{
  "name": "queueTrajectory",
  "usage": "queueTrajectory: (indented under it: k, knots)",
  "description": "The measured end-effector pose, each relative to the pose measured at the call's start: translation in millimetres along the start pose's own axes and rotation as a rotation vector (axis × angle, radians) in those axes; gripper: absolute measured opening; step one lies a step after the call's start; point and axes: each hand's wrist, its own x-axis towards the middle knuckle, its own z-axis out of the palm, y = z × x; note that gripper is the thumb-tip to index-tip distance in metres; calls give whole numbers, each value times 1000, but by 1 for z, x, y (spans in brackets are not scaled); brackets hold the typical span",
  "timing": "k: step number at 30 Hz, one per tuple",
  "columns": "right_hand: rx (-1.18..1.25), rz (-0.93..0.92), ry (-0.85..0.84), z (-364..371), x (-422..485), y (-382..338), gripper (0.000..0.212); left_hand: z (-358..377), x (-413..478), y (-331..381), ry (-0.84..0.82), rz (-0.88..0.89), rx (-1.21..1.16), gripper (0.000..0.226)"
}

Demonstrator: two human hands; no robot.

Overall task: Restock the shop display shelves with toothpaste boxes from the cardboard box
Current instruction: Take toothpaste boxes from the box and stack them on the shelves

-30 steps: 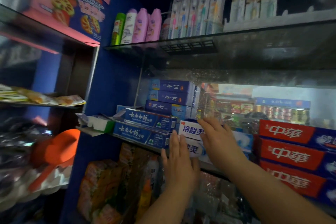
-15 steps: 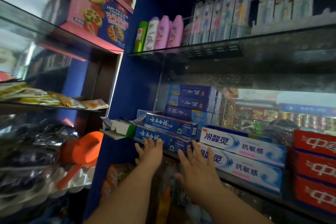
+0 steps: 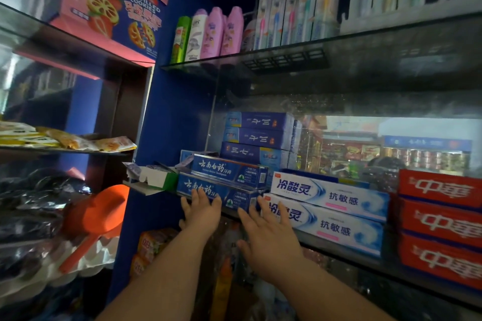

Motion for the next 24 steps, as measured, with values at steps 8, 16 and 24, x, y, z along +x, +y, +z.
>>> queueTrajectory:
  k: [8,16,24]
  knots:
    - [214,91,124,-32,-24,7,62,1,-33,24,227,268,10,56]
    - [93,327,227,-43,-120,67,54,47,-131,67,51,748,353,56]
    - [39,379,182,-24,-135,88,64,71,-133,73,-62,693,437,63]
